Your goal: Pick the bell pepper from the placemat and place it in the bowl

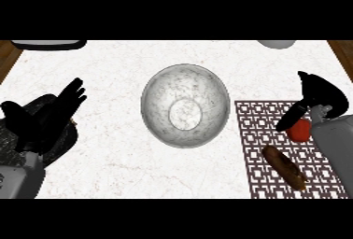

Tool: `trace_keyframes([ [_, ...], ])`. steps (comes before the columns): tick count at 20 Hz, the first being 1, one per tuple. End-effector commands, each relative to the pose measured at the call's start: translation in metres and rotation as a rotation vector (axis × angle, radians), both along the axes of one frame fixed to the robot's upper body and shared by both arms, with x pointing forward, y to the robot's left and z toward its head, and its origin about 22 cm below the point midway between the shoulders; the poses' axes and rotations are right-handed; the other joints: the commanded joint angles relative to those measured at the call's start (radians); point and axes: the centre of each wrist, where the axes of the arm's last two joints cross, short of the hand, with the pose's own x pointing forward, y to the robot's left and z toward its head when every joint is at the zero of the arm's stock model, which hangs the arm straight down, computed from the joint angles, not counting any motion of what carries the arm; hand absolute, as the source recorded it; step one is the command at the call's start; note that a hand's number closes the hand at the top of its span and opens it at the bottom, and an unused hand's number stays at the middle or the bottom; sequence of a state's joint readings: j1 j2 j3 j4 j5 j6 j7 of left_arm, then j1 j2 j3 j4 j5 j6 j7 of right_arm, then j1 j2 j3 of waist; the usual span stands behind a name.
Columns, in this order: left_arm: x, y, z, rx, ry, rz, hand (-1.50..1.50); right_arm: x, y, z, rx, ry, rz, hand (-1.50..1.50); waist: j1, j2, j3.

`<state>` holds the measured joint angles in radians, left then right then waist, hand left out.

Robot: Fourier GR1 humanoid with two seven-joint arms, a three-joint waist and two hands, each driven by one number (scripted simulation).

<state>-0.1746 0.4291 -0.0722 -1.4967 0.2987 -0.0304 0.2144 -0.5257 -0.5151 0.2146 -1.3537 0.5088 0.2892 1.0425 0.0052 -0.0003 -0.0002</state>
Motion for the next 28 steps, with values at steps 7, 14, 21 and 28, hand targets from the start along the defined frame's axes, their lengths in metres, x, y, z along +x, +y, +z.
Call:
trace_keyframes([
  [7,0.005,-0.002,0.002,0.013,-0.003,0.009,0.00,0.002,0.005,-0.024,-0.007,0.097,-0.104,-1.50,-0.004,0.000,0.000],
  [14,0.008,0.003,0.000,0.018,0.004,-0.004,0.00,0.008,-0.024,-0.040,-0.015,0.134,-0.093,-1.50,-0.004,0.000,0.000],
  [21,0.003,-0.006,0.017,-0.010,0.006,-0.002,0.00,0.001,-0.052,-0.060,-0.001,0.137,-0.130,-1.50,-0.002,-0.001,0.000],
  [28,-0.004,0.005,-0.008,0.015,0.005,0.004,0.00,0.001,-0.051,-0.084,0.027,0.148,-0.140,-1.50,-0.002,0.000,0.000],
])
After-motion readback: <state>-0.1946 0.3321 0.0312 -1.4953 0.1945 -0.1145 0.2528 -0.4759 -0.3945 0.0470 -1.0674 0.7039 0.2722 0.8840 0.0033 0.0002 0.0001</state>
